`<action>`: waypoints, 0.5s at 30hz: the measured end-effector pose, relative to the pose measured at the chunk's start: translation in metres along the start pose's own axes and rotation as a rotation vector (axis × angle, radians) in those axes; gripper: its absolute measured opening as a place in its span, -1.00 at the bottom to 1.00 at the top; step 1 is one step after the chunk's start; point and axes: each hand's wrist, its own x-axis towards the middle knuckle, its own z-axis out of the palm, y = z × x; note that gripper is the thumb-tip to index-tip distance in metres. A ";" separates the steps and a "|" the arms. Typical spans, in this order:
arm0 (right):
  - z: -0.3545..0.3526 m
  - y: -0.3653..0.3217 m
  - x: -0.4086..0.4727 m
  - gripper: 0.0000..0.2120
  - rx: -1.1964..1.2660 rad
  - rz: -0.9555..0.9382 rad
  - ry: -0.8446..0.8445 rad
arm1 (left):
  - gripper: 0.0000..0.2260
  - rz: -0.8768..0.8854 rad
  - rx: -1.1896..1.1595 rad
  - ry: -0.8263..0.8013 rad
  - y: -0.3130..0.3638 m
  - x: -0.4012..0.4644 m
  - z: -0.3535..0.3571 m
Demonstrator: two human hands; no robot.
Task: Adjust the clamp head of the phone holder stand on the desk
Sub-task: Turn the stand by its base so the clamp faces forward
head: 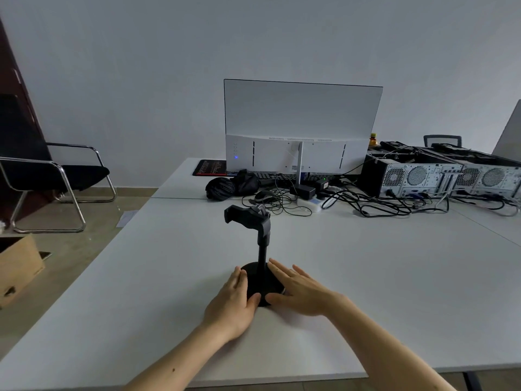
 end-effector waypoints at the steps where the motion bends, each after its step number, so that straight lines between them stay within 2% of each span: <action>1: 0.000 -0.001 0.000 -0.22 0.007 0.002 -0.007 | -0.38 0.007 0.007 -0.002 -0.002 0.001 -0.002; 4: 0.003 -0.005 -0.004 -0.22 0.052 0.033 0.001 | -0.40 0.031 -0.006 0.002 -0.008 0.006 -0.010; 7: 0.012 -0.016 -0.008 -0.23 0.098 0.113 0.113 | -0.42 0.106 -0.065 -0.002 -0.014 0.017 -0.021; 10: 0.024 -0.032 -0.009 -0.23 0.117 0.216 0.196 | -0.46 0.192 -0.096 -0.072 -0.018 0.029 -0.030; 15: 0.034 -0.057 -0.008 -0.20 0.145 0.340 0.214 | -0.50 0.227 -0.140 -0.196 -0.023 0.042 -0.035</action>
